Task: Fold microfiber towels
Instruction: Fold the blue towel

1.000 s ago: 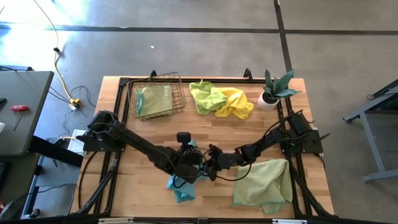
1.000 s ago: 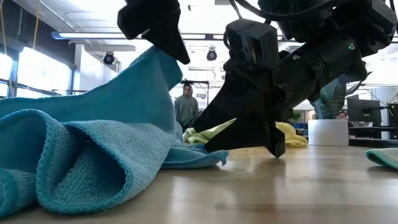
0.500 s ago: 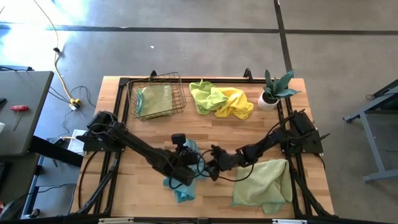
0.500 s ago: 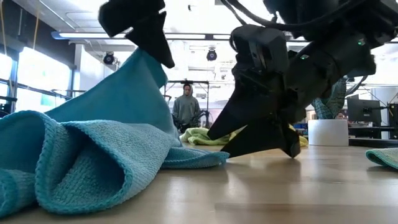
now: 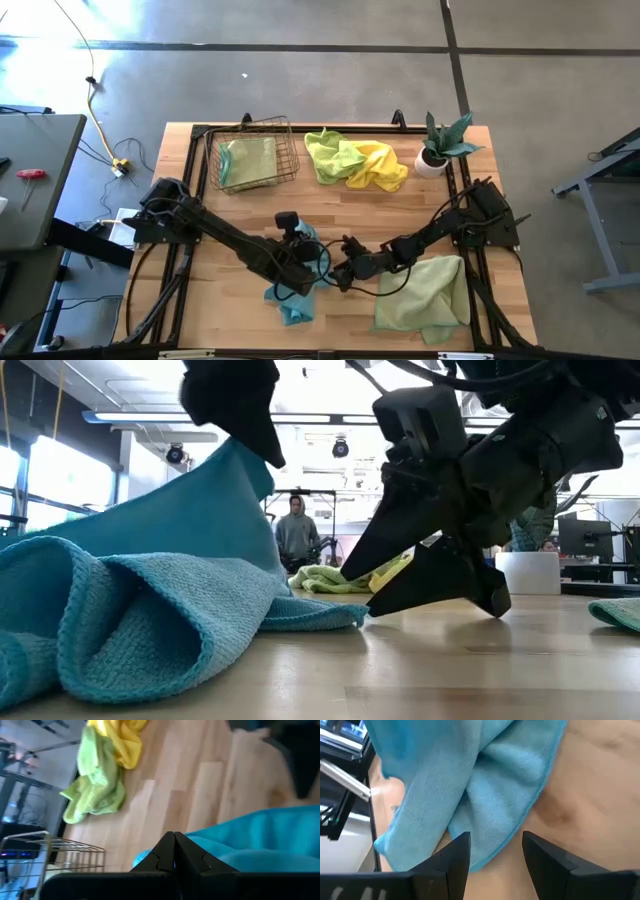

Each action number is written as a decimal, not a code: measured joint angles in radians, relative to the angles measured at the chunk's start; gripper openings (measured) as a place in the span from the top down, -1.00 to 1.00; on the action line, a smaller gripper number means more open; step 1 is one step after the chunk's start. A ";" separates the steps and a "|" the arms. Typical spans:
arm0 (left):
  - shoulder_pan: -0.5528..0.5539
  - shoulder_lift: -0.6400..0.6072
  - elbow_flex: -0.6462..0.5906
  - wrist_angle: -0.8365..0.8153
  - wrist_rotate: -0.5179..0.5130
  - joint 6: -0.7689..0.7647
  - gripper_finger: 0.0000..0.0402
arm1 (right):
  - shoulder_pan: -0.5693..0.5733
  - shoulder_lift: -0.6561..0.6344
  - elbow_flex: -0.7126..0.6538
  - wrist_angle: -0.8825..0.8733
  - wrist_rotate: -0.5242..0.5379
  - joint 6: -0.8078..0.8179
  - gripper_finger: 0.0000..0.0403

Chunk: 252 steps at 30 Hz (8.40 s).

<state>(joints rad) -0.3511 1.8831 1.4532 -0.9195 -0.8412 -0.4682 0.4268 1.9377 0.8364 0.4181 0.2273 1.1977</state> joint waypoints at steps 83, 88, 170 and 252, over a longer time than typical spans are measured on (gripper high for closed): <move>0.224 0.000 -0.191 0.127 0.396 -0.088 0.98 | -0.015 -0.002 0.114 -0.243 -0.067 -0.501 0.14; 0.294 0.000 -0.116 0.123 0.628 -0.106 0.99 | 0.007 -0.006 0.133 -0.215 -0.067 -0.677 0.14; -0.042 0.000 0.521 -0.399 0.341 -0.097 1.00 | -0.133 0.030 -0.171 0.478 0.047 -0.813 0.14; -0.149 0.003 0.275 -0.362 -0.452 -0.522 1.00 | -0.129 -0.744 0.123 -1.210 -0.086 -0.710 1.00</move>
<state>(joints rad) -0.4998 1.8866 1.7287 -1.2816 -1.2934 -0.9905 0.2977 1.1939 0.9590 -0.7919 0.1415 0.4877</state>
